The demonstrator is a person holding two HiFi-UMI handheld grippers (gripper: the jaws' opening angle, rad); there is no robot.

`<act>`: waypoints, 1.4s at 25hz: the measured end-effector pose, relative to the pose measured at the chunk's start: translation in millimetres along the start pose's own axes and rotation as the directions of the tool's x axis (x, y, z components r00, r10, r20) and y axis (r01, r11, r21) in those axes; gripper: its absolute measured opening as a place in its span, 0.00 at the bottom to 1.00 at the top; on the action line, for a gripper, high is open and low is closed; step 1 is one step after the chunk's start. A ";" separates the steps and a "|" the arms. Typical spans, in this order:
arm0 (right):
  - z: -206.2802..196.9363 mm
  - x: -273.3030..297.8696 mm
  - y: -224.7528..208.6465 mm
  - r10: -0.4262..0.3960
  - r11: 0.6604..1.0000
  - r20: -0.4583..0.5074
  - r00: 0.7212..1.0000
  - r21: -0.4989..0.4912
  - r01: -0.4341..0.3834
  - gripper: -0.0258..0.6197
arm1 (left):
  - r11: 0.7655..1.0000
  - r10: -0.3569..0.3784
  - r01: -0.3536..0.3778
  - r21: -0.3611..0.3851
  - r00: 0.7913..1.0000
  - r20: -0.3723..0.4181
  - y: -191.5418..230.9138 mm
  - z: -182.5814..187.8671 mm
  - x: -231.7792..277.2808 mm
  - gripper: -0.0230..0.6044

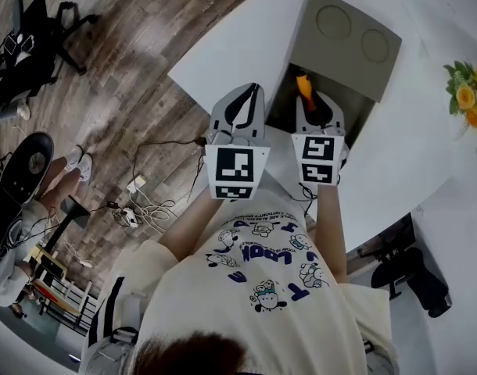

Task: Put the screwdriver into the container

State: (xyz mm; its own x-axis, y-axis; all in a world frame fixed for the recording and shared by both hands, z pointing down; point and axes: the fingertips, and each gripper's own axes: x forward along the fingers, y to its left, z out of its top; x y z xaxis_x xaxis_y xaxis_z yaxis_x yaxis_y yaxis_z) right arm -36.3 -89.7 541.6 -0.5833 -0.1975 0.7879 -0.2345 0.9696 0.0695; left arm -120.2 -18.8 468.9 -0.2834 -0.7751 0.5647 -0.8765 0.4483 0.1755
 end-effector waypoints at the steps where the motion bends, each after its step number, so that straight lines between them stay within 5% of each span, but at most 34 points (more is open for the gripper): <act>1: -1.8 1.3 0.4 0.004 1.000 -0.009 1.000 0.002 -0.004 0.22 | 1.000 0.001 -0.001 -0.001 1.000 -0.001 0.6 -0.6 0.1 0.07; 12: -0.2 -1.0 -0.5 0.001 0.998 -0.018 1.000 0.060 0.000 0.23 | 1.000 0.002 -0.002 -0.001 1.000 0.002 4.3 -1.0 -3.0 0.07; 21: 38.3 -37.7 1.7 -0.053 0.982 0.132 0.990 0.185 0.028 0.15 | 0.999 -0.036 0.035 0.024 0.998 0.057 0.9 22.1 -13.3 0.07; 35: 79.7 -95.7 1.1 -0.191 0.940 0.292 0.937 0.328 0.089 0.11 | 0.985 -0.145 0.128 0.114 0.978 0.151 -26.8 70.4 -28.3 0.07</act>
State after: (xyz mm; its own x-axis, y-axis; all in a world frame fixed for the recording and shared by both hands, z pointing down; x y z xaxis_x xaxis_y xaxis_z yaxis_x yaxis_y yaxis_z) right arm -42.8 -81.2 417.5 -0.7291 -0.4126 0.5460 -0.5280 0.8468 -0.0652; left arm -116.1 -40.3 391.4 -0.2088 -0.8901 0.4050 -0.9442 0.2914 0.1534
